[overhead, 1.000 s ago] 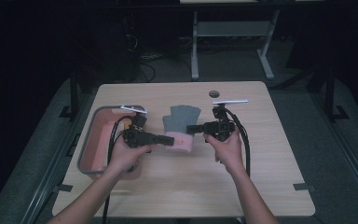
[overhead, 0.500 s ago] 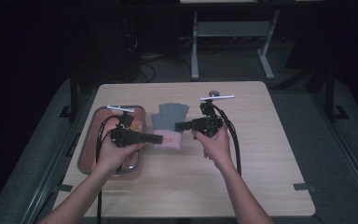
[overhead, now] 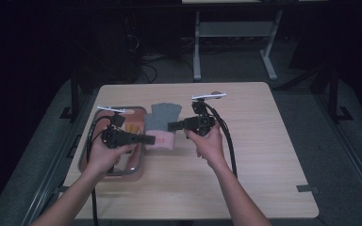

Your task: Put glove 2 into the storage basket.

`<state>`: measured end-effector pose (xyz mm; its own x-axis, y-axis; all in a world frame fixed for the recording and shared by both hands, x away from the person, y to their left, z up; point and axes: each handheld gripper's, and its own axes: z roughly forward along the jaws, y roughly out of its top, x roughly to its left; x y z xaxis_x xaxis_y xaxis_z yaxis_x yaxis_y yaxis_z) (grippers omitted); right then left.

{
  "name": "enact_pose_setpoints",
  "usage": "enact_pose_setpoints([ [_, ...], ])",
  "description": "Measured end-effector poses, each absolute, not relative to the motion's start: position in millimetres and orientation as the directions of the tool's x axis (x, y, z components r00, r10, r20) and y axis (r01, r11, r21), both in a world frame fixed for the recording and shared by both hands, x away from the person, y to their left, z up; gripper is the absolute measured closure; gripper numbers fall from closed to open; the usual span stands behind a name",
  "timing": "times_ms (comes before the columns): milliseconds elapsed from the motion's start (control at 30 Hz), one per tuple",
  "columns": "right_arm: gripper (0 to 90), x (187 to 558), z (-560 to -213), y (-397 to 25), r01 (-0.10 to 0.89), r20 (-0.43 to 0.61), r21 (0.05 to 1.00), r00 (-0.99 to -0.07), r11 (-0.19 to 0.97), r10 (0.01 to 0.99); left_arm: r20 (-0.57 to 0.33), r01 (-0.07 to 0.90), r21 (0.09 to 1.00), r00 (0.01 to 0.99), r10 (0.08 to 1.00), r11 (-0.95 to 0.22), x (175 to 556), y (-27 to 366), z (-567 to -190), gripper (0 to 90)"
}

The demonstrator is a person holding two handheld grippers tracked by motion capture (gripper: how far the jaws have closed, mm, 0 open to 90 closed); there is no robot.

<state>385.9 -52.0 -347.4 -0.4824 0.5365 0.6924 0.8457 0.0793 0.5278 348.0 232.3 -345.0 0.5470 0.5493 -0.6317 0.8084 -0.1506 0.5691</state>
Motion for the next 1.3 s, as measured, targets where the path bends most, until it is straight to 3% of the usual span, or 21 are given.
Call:
enact_pose_setpoints([
  [1300, 77.9, 401, -351, 24, 0.842, 0.710, 0.518, -0.522, 0.150, 0.473, -0.635, 0.833, 0.547, 0.475, 0.610, -0.079, 338, 303, -344, 65.4],
])
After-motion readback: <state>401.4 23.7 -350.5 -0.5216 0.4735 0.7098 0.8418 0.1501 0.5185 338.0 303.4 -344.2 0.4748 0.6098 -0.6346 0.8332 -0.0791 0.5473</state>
